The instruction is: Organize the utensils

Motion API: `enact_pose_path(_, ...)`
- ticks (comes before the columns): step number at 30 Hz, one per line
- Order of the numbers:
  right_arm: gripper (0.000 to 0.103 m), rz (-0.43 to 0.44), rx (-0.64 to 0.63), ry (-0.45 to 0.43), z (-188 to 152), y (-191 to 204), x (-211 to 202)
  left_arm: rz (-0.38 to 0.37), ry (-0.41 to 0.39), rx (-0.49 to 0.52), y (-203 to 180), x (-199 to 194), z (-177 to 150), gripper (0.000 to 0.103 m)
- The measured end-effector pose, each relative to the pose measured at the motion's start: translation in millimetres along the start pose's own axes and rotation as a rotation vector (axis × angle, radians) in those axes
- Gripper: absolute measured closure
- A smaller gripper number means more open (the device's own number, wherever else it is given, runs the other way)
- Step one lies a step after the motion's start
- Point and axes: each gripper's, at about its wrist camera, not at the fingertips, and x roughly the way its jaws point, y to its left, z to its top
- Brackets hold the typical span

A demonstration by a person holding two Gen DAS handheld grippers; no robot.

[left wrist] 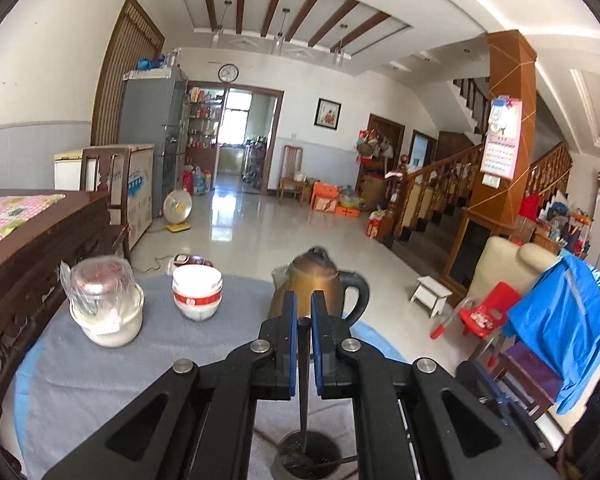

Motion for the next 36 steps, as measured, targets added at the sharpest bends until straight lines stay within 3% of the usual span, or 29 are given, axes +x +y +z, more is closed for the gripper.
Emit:
enact_pose_path(11,0.095,-0.008,0.019,0.031,-11.2,-5.4,1.2,0.02,0.136,-0.003,12.3,20.6,-31.6,0.096)
enact_pose_path(18,0.095,-0.005,0.005,-0.069,14.6,6.3,-20.1,-0.003,0.206,0.0,19.1,25.4,-40.1,0.096)
enact_pose_path(19,0.095,-0.007,0.006,-0.085,18.3,7.6,-22.6,-0.002,0.208,-0.001,20.3,24.8,-39.9,0.093)
enact_pose_path(22,0.095,-0.025,0.021,-0.143,28.2,8.0,-31.4,-0.017,0.208,-0.011,24.4,18.4,-39.9,0.072)
enact_pose_path(26,0.095,-0.039,0.047,-0.149,32.8,7.3,-28.5,-0.003,0.165,-0.003,32.1,-0.4,-37.2,0.058)
enact_pose_path(31,0.095,-0.06,0.03,-0.075,14.0,7.7,-3.9,0.053,0.154,0.02,44.5,-19.5,-42.0,0.048)
enact_pose_path(36,0.095,-0.071,0.004,0.021,-9.5,10.3,12.9,0.161,0.208,0.063,65.2,-29.7,-61.6,0.044)
